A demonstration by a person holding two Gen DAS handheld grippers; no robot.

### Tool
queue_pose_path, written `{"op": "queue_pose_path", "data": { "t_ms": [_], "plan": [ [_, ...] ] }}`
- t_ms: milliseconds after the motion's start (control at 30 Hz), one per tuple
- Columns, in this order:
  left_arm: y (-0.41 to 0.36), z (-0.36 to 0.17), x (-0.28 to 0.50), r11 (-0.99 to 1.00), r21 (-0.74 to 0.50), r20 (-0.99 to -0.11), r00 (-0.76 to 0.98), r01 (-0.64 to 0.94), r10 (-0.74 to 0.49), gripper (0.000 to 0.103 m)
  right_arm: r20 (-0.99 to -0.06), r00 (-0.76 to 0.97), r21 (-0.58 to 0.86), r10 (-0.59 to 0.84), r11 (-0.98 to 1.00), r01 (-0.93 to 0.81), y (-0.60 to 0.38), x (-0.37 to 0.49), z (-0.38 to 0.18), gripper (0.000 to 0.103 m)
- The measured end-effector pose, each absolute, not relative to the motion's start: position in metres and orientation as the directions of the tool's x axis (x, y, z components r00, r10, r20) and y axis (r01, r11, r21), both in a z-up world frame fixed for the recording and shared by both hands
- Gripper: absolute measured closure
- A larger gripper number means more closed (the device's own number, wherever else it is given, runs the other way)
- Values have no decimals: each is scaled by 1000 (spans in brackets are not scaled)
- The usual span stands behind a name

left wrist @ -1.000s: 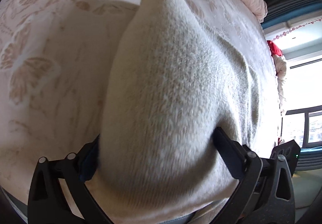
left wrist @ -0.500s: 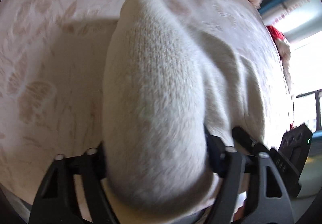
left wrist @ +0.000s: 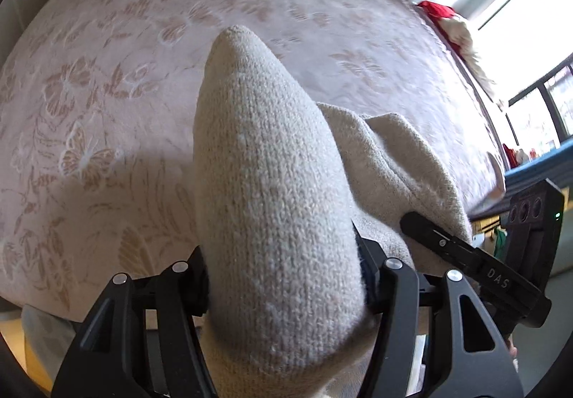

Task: Fold small clothes
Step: 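Grasp the sweater end with both tools and lift it over the body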

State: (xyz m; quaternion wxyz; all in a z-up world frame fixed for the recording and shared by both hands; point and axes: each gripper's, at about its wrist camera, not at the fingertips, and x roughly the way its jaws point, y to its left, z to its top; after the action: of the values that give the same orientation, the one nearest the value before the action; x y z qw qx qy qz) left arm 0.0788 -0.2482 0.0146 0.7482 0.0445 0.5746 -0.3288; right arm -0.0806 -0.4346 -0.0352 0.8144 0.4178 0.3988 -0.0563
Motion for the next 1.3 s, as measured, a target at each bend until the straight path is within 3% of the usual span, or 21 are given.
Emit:
{"op": "queue_pose_path", "data": {
  "t_ms": [167, 400, 633, 900, 1100, 1300],
  "plan": [
    [-250, 65, 51, 741, -293, -842, 205, 604, -500, 46, -639, 755, 603, 146, 705, 374, -425, -110, 25, 66],
    [-246, 165, 24, 675, -259, -689, 358, 691, -630, 46, -450, 893, 554, 21, 791, 260, -414, -141, 130, 66],
    [-208, 263, 0, 594, -245, -424, 466, 766, -776, 44, -222, 975, 442, -30, 888, 128, -386, -158, 229, 65],
    [-137, 330, -17, 584, -174, -146, 566, 793, -812, 42, -38, 997, 322, 63, 946, -47, -337, -146, 306, 64],
    [-92, 352, -6, 614, -120, -37, 614, 780, -788, 41, 1, 991, 283, 131, 951, -126, -312, -115, 326, 62],
    [-69, 332, 28, 634, -161, -73, 632, 756, -772, 39, -75, 981, 322, 177, 936, -144, -304, -56, 301, 61]
  ]
}}
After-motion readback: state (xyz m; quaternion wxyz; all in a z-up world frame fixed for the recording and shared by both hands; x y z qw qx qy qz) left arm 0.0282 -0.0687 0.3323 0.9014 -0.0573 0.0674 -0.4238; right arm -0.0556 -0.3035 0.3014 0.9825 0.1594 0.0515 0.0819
